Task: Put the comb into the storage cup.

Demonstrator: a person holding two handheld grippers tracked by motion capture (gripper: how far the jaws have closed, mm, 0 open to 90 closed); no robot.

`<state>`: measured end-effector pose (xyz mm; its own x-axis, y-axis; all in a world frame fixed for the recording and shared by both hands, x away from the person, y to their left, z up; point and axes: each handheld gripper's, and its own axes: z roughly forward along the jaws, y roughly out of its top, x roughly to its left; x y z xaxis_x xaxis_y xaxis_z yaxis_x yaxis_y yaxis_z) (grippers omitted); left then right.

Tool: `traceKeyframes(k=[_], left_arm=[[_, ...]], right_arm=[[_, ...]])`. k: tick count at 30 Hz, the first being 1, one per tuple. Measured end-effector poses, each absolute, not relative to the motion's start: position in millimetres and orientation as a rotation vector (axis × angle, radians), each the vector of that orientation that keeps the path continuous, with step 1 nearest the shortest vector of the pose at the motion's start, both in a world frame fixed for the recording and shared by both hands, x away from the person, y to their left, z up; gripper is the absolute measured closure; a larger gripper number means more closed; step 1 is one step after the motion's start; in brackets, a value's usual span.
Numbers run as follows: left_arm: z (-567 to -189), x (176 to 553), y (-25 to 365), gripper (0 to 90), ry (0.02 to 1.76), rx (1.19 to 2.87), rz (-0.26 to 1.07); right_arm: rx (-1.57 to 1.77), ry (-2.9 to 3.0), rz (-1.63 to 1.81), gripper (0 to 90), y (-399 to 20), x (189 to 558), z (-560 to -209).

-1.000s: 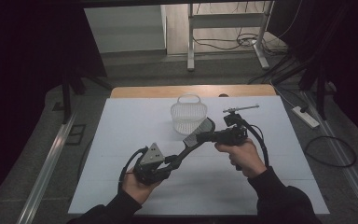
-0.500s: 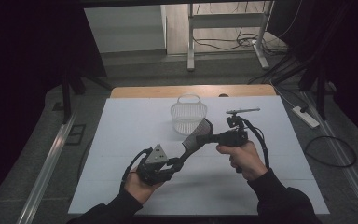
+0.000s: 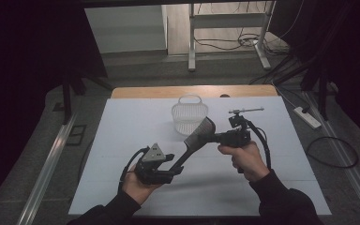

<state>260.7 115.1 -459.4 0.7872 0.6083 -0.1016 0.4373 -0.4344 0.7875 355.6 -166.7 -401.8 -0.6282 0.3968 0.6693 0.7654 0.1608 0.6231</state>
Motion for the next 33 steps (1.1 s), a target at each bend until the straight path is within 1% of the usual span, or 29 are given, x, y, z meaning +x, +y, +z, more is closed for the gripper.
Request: traceKeyframes(k=[8,16,23,33], left_arm=[[-460,263,121,26.3,0.82,2.085,0.196],[-461,266,128,14.5,0.861,2.078,0.156],[-460,268,137,4.6,0.897,2.064,0.161],[-459,267,149,1.2,0.908,2.05,0.158]], right_arm=[[-1.106,-2.13,-1.486,83.5,-170,355,-399],[-1.114,-2.178,-1.513,83.5,-175,354,-395],[-1.118,-2.218,-1.523,83.5,-177,353,-392],[-1.133,-2.241,-1.561,83.5,-182,352,-386]])
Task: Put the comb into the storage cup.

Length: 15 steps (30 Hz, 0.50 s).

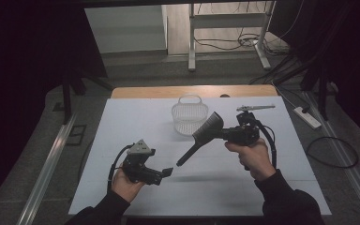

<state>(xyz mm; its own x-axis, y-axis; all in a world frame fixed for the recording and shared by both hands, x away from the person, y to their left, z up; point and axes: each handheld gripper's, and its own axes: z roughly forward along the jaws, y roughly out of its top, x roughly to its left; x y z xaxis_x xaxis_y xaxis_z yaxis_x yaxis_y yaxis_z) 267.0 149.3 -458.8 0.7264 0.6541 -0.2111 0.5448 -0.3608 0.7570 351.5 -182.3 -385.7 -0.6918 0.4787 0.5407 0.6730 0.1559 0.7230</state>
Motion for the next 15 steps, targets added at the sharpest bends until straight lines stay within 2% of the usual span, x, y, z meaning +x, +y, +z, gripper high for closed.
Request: traceKeyframes(k=[15], left_arm=[[-457,257,165,0.7,0.878,2.046,0.167]], right_arm=[[-1.149,-2.259,-1.604,83.4,-188,352,-378]])
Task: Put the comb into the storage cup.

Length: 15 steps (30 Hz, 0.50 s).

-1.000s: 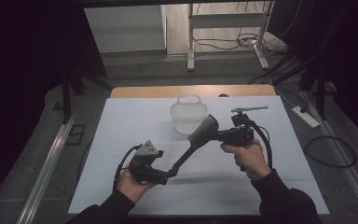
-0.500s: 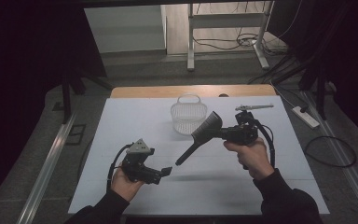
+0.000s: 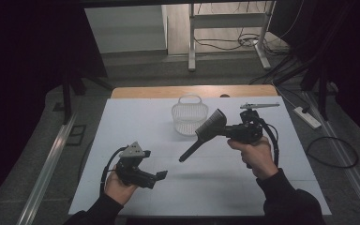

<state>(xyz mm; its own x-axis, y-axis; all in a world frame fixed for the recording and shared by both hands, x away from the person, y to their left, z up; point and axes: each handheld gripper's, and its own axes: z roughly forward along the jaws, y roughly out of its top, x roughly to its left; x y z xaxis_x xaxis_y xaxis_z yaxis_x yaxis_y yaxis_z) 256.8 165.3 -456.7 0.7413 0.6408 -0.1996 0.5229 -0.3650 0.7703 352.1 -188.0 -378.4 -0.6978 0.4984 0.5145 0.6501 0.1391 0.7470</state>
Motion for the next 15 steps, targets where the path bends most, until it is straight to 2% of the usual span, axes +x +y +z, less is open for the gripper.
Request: traceKeyframes(k=[15], left_arm=[[-459,242,185,0.0,0.926,2.028,0.167]], right_arm=[[-1.162,-2.253,-1.638,83.4,-191,355,-373]])
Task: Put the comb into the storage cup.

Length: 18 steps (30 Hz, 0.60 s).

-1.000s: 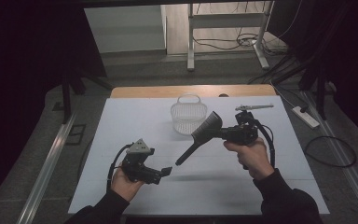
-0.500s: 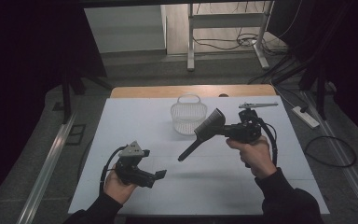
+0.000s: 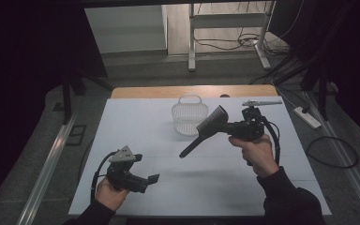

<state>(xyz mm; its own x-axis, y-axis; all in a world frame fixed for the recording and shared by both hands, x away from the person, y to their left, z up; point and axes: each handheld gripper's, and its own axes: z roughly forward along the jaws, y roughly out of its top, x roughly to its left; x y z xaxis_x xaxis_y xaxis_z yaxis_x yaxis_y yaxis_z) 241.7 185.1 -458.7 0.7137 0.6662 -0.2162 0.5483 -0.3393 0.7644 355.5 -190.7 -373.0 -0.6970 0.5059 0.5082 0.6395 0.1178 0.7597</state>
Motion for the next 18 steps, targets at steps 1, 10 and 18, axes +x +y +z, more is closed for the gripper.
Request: traceKeyframes(k=[1,10,18], left_arm=[[-459,241,187,0.0,0.927,2.028,0.163],[-463,233,199,0.0,0.963,2.033,0.167],[-463,225,211,0.0,1.002,2.016,0.195]], right_arm=[[-1.166,-2.253,-1.639,83.4,-191,356,-373],[-1.197,-2.243,-1.658,83.4,-197,360,-371],[-1.221,-2.242,-1.681,83.4,-201,365,-368]])
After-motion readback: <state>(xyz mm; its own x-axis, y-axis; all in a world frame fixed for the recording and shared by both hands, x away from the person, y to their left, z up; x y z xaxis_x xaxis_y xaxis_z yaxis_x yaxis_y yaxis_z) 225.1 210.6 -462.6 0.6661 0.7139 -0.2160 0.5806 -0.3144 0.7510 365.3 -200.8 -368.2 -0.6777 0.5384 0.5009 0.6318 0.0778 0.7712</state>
